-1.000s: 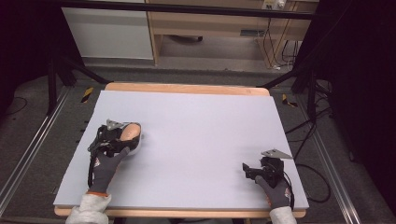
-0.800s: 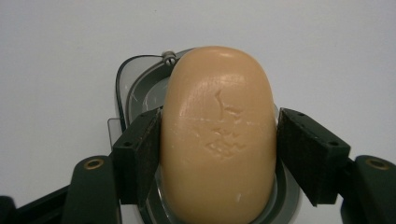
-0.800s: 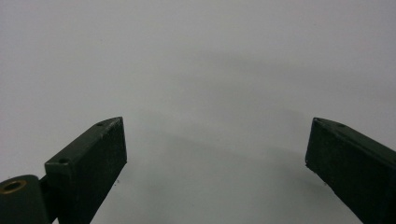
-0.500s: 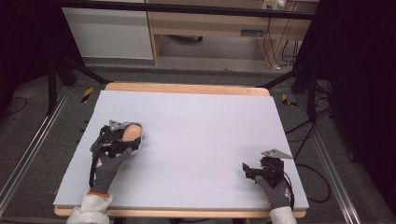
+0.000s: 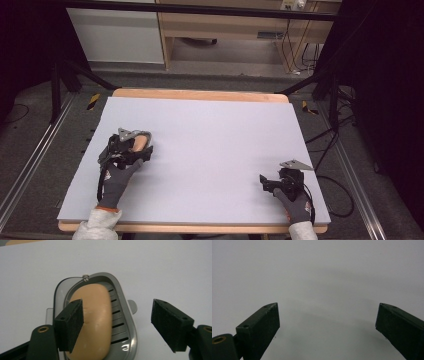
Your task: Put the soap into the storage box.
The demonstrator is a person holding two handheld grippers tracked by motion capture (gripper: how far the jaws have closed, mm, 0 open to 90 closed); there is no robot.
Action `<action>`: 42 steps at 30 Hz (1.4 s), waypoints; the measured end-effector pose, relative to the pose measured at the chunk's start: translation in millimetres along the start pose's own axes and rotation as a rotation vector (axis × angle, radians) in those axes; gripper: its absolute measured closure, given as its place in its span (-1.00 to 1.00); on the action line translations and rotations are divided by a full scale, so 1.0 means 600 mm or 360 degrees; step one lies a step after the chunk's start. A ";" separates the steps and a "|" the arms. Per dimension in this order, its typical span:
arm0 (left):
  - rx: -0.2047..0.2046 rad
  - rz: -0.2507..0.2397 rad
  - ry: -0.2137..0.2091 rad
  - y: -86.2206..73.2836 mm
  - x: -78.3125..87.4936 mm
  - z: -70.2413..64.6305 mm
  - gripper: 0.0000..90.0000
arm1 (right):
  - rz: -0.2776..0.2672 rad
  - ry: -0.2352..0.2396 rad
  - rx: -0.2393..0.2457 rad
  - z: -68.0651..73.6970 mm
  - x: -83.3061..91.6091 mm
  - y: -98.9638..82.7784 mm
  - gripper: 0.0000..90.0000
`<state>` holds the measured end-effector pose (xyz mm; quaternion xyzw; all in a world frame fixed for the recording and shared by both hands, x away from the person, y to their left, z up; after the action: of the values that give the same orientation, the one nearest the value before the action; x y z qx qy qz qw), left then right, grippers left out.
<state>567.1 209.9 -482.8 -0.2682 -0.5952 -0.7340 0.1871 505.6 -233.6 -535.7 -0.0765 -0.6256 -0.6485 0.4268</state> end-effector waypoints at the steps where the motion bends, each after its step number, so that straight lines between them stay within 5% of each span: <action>1: 0.0000 0.0000 0.0000 0.000 0.000 0.000 -0.43 | 0.0000 0.0000 0.0000 0.000 0.000 0.000 -0.88; 7: 0.0003 -0.0032 -0.0039 0.006 0.010 -0.005 -0.42 | -0.0004 -0.0006 0.0015 -0.002 0.000 0.000 -0.88; 11: 0.0021 -0.0070 -0.0135 0.012 0.024 -0.020 -0.40 | -0.0011 -0.0010 0.0002 -0.003 0.002 0.001 -0.88; 21: -0.0045 -0.0090 -0.0257 -0.005 0.051 -0.041 -0.37 | -0.0035 -0.0021 0.0000 -0.006 0.006 0.002 -0.88; 42: -0.0066 -0.0063 -0.0251 -0.094 0.089 -0.013 -0.30 | -0.0023 -0.0055 -0.0025 -0.012 0.008 -0.003 -0.88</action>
<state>490.4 217.1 -494.6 -0.3170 -0.5981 -0.7263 0.1195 504.7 -242.5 -535.9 -0.0866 -0.6281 -0.6551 0.4108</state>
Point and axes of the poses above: each handheld gripper's, and its own axes: x roughly backward along the jaws, y roughly out of its top, z roughly to its left, the point moved 9 cm from there along -x, roughly forward along the jaws, and after that the axes turned 12 degrees about y, right-handed, at the moved point
